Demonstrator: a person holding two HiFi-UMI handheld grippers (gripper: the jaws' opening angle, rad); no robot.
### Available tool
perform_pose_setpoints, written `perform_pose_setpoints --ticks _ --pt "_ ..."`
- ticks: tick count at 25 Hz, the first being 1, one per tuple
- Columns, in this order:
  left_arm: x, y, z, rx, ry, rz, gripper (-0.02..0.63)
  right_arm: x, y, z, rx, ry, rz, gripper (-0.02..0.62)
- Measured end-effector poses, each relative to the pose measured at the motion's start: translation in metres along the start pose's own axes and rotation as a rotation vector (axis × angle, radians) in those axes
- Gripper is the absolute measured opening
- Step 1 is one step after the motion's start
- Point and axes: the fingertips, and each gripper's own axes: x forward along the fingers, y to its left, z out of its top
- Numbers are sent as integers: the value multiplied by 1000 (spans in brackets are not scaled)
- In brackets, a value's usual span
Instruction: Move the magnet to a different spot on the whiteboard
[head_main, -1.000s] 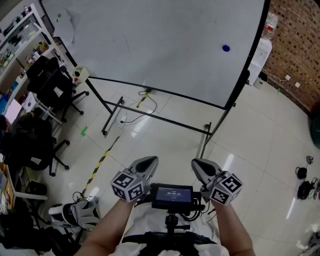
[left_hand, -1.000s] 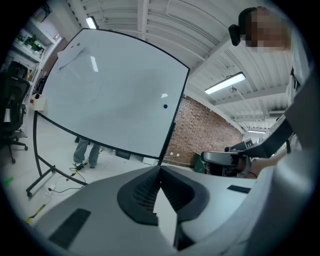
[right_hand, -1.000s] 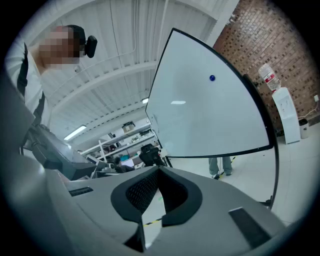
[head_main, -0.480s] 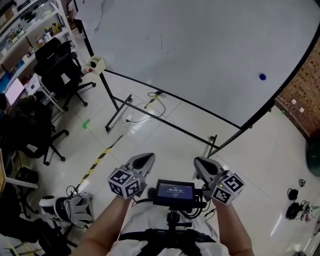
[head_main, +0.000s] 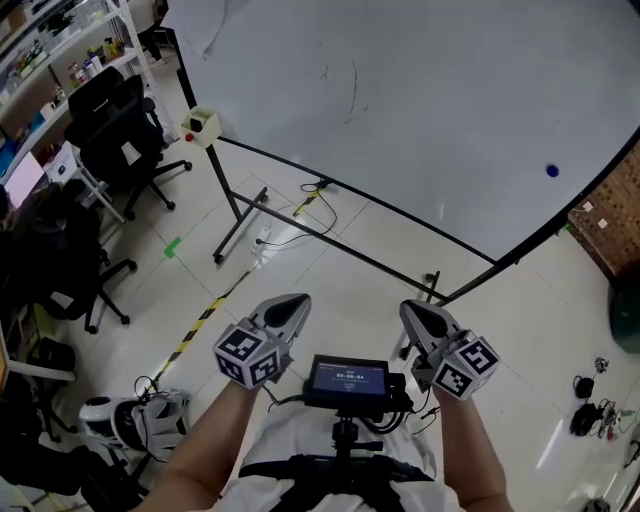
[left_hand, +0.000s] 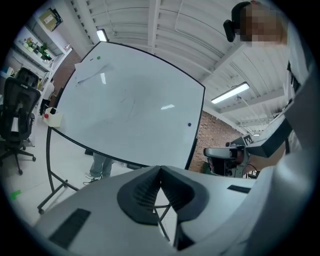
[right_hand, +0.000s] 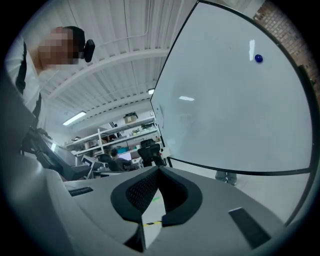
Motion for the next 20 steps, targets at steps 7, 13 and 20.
perform_pose_setpoints --ticks 7,13,20 --pt "-9 34 11 -8 -17 20 31 30 3 4 -16 26 -7 26" --pt "-9 67 6 -47 -17 74 31 50 -8 -4 2 67 -8 26" --pt "5 89 8 -31 14 101 31 82 -27 -7 32 57 31 26"
